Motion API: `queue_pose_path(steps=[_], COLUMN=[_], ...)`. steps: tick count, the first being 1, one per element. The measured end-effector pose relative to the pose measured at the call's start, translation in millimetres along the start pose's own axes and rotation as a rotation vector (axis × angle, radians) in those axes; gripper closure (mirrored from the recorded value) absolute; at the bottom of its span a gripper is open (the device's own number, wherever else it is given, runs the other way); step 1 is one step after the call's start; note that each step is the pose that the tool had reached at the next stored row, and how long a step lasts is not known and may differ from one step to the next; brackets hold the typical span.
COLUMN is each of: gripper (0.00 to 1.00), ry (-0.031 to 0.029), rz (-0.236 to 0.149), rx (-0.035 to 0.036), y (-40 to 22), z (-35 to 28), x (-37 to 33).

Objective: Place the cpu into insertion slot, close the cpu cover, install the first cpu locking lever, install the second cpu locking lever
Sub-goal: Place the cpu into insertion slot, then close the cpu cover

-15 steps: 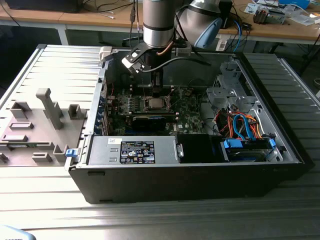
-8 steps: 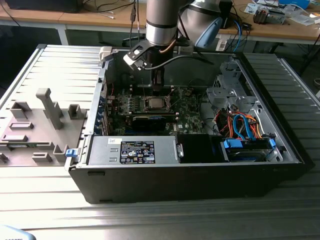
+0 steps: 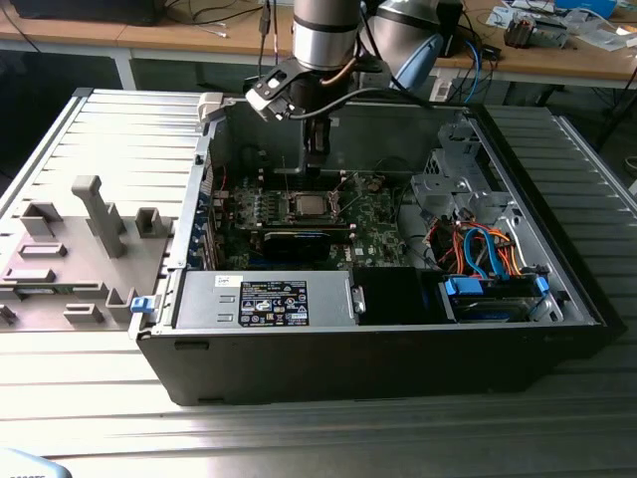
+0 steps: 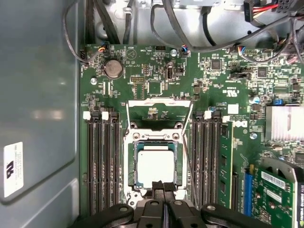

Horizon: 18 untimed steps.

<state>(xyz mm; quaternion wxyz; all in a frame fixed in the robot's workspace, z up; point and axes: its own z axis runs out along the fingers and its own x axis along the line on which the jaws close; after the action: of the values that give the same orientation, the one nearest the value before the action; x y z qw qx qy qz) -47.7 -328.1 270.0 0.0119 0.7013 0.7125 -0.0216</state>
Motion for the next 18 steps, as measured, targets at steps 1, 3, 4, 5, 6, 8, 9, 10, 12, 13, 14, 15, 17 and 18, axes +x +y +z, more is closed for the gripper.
queue_pose_path(steps=[1,3,4,5,6,8,9,10,12,13,14,15,17,18], gripper=[0.89,0.89,0.89,0.89,0.89,0.89,0.89,0.89,0.89,0.89,0.89,0.89,0.89,0.89], ry=[0.0000,0.0001,0.0001,0.0000,0.0001,0.0001,0.0001,0.0002,0.0003,0.0004,0.0005,0.0006,0.0006,0.0006], rz=[0.000,0.000,0.000,0.000,0.000,0.000,0.000,0.000,0.000,0.000,0.000,0.000,0.000,0.000], rx=[0.0001,0.0002,0.0003,0.0004,0.0004,0.0005,0.0004,0.0004,0.0004,0.0004,0.0004,0.0004,0.0004,0.0004], y=[0.0,0.0,0.0,0.0,0.0,0.0,0.0,0.0,0.0,0.0,0.0,0.0,0.1,0.2], z=[-1.6,-6.0,-7.7,-9.0,-11.6,-14.9,-15.6,-15.5,-15.6,-15.6,-15.6,-15.6,-15.6,-15.6], x=[-0.1,-0.3,-0.4,-0.4,-0.5,-0.7,-0.7,-0.7,-0.7,-0.7,-0.7,-0.7,-0.8,-0.8])
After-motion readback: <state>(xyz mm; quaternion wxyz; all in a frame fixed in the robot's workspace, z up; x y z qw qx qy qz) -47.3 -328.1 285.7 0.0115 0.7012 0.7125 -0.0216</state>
